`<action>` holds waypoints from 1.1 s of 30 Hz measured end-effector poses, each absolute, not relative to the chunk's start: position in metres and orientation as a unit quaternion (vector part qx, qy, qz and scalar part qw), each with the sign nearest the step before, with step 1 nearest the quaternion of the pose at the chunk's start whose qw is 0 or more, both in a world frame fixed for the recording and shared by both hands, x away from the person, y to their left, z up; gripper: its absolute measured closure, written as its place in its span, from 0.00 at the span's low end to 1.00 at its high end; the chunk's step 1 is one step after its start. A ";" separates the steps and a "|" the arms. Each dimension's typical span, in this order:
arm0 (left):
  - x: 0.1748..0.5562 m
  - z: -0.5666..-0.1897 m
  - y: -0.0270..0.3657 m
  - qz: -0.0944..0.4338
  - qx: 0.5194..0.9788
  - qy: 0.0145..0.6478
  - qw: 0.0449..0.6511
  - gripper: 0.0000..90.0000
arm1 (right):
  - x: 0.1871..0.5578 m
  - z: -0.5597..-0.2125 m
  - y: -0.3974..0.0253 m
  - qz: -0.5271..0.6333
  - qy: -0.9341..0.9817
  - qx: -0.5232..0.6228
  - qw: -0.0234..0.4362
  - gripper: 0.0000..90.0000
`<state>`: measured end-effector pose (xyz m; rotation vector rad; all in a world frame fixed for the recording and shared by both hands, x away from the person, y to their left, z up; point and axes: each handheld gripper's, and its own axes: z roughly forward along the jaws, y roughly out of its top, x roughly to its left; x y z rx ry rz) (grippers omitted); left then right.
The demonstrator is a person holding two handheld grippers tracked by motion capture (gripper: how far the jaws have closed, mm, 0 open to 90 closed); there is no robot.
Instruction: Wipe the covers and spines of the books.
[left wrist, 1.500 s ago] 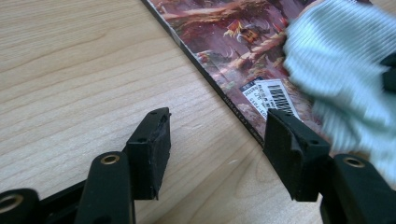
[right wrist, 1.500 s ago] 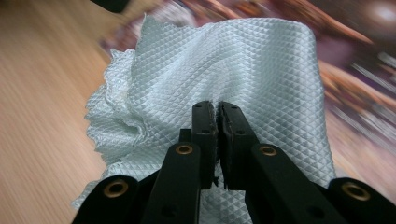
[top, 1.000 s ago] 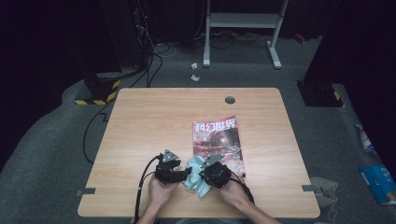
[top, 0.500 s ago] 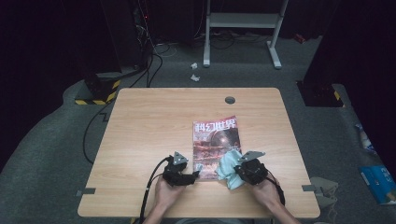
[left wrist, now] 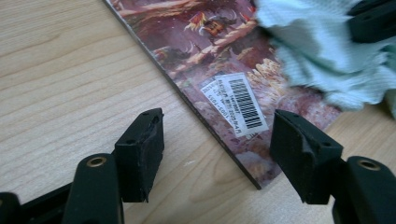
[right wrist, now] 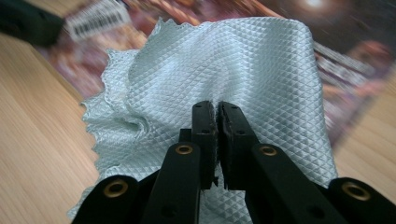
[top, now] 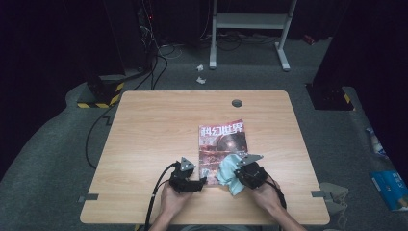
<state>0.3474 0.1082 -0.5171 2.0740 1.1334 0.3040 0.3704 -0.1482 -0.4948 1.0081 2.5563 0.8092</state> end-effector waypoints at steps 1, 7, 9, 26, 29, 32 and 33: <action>0.347 -0.517 0.107 0.117 0.808 0.442 0.371 0.38 | 0.373 -0.495 -0.142 0.282 0.885 0.345 0.132 0.95; 0.346 -0.518 0.106 0.117 0.812 0.434 0.372 0.37 | 0.385 -0.497 -0.098 0.292 0.896 0.317 0.111 0.95; 0.346 -0.517 0.107 0.116 0.813 0.433 0.371 0.37 | 0.388 -0.497 -0.086 0.296 0.898 0.310 0.102 0.95; 0.344 -0.518 0.108 0.127 0.813 0.433 0.367 0.36 | 0.392 -0.496 -0.131 0.285 0.884 0.347 0.132 0.95; 0.344 -0.518 0.108 0.127 0.811 0.435 0.370 0.36 | 0.395 -0.494 -0.161 0.274 0.871 0.380 0.145 0.95; 0.344 -0.519 0.108 0.127 0.811 0.435 0.371 0.36 | 0.397 -0.492 -0.176 0.268 0.863 0.400 0.150 0.95; 0.345 -0.519 0.108 0.127 0.810 0.435 0.371 0.36 | 0.397 -0.492 -0.177 0.267 0.863 0.403 0.150 0.95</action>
